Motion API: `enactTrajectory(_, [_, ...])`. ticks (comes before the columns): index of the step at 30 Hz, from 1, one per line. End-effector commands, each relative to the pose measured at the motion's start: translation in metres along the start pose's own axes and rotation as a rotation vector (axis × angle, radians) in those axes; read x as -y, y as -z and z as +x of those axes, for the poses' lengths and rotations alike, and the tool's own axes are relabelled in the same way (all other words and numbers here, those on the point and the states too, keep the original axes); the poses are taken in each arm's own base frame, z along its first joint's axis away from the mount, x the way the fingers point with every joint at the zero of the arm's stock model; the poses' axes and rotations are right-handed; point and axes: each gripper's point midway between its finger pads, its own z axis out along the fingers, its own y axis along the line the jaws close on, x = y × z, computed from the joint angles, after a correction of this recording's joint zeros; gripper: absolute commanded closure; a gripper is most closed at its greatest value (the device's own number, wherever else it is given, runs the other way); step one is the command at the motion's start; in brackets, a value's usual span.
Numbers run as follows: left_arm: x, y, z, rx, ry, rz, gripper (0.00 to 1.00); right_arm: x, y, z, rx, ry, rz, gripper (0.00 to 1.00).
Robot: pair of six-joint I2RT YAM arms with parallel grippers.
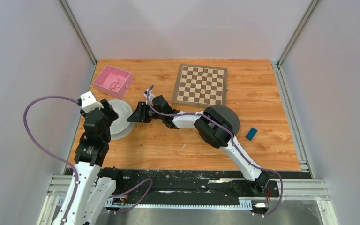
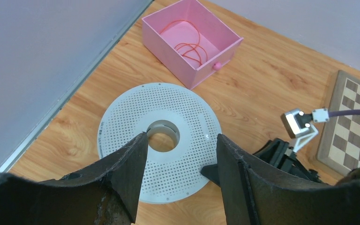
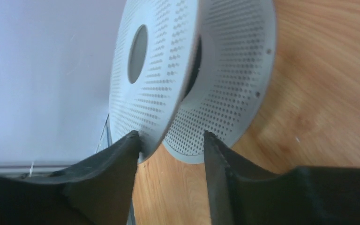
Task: Wrap the cables
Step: Move the cable reel to the center of the board, then pick up the cable from the storage box.
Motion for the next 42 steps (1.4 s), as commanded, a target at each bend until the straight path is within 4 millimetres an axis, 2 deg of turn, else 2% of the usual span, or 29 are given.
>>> enactTrajectory(1, [0.013,-0.006,-0.017,-0.029,-0.077,0.032,0.36,-0.035,-0.013,-0.018,0.021,0.042,-0.165,0.59])
enactTrajectory(2, [0.013,-0.012,-0.010,-0.069,-0.104,0.019,0.36,-0.039,-0.013,-0.021,0.031,0.046,-0.192,0.66])
enactTrajectory(3, [0.016,-0.013,-0.017,-0.067,-0.105,0.021,0.36,-0.040,-0.012,-0.020,0.032,0.041,-0.204,0.71])
enactTrajectory(4, [0.018,-0.020,-0.012,-0.094,-0.125,0.014,0.36,-0.044,-0.010,-0.021,0.035,0.041,-0.223,0.77])
enactTrajectory(6, [0.023,-0.030,-0.016,-0.113,-0.137,0.015,0.36,-0.052,0.000,-0.029,0.057,0.061,-0.266,0.91])
enactTrajectory(7, [0.029,-0.032,-0.025,-0.108,-0.131,0.035,0.36,-0.054,0.007,-0.033,0.069,0.066,-0.269,0.98])
enactTrajectory(8, [0.026,-0.041,-0.022,-0.135,-0.137,0.016,0.36,-0.052,0.016,-0.037,0.084,0.066,-0.258,1.00])
enactTrajectory(9, [0.034,-0.043,-0.036,-0.124,-0.122,0.043,0.36,-0.045,0.028,-0.035,0.085,0.059,-0.233,1.00])
enactTrajectory(10, [0.034,-0.052,-0.044,-0.128,-0.112,0.036,0.37,-0.049,0.039,-0.044,0.099,0.068,-0.227,1.00])
enactTrajectory(11, [0.040,-0.055,-0.046,-0.137,-0.106,0.064,0.37,-0.043,0.051,-0.042,0.087,0.058,-0.187,1.00])
enactTrajectory(12, [0.046,-0.065,-0.051,-0.138,-0.102,0.083,0.37,-0.051,0.065,-0.049,0.091,0.070,-0.162,1.00])
enactTrajectory(16, [0.047,-0.104,-0.063,-0.156,-0.123,0.066,0.39,-0.053,0.106,-0.041,0.063,0.165,-0.014,1.00])
enactTrajectory(18, [0.047,-0.125,-0.060,-0.206,-0.095,0.060,0.42,-0.056,0.126,-0.037,0.053,0.228,0.056,1.00])
enactTrajectory(19, [0.041,-0.141,-0.048,-0.255,-0.070,0.042,0.45,-0.055,0.136,-0.036,0.055,0.251,0.105,1.00])
enactTrajectory(20, [0.048,-0.148,-0.054,-0.258,-0.060,0.069,0.47,-0.052,0.146,-0.033,0.044,0.268,0.158,1.00])
enactTrajectory(21, [0.046,-0.163,-0.041,-0.295,-0.083,0.066,0.47,-0.049,0.156,-0.029,0.044,0.288,0.191,1.00])
enactTrajectory(22, [0.050,-0.171,-0.045,-0.289,-0.117,0.086,0.47,-0.052,0.166,-0.030,0.055,0.308,0.211,1.00])
enactTrajectory(25, [0.049,-0.208,-0.023,-0.352,-0.199,0.088,0.47,-0.066,0.196,-0.039,0.109,0.370,0.249,1.00])
enactTrajectory(28, [0.049,-0.238,0.002,-0.422,-0.242,0.103,0.47,-0.072,0.214,-0.044,0.146,0.421,0.277,1.00])
enactTrajectory(31, [0.050,-0.267,0.029,-0.501,-0.267,0.111,0.50,-0.073,0.221,-0.045,0.154,0.444,0.286,1.00])
enactTrajectory(32, [0.047,-0.276,0.045,-0.537,-0.277,0.107,0.50,-0.073,0.222,-0.043,0.151,0.444,0.286,1.00])
enactTrajectory(33, [0.049,-0.282,0.042,-0.532,-0.280,0.107,0.51,-0.074,0.223,-0.042,0.149,0.444,0.285,1.00])
enactTrajectory(34, [0.045,-0.288,0.056,-0.560,-0.288,0.100,0.51,-0.075,0.224,-0.041,0.148,0.445,0.281,1.00])
enactTrajectory(35, [0.045,-0.294,0.052,-0.549,-0.291,0.090,0.51,-0.076,0.226,-0.041,0.149,0.447,0.280,1.00])
enactTrajectory(36, [0.041,-0.300,0.064,-0.576,-0.300,0.081,0.51,-0.077,0.227,-0.041,0.148,0.450,0.277,1.00])
enactTrajectory(37, [0.041,-0.305,0.060,-0.565,-0.302,0.078,0.51,-0.080,0.228,-0.041,0.148,0.456,0.271,1.00])
enactTrajectory(38, [0.036,-0.309,0.073,-0.598,-0.306,0.070,0.51,-0.083,0.228,-0.042,0.149,0.460,0.265,1.00])
enactTrajectory(39, [0.037,-0.314,0.067,-0.588,-0.303,0.073,0.51,-0.085,0.229,-0.042,0.146,0.464,0.260,1.00])
enactTrajectory(42, [0.031,-0.322,0.088,-0.643,-0.289,0.070,0.50,-0.088,0.230,-0.045,0.148,0.474,0.257,1.00])
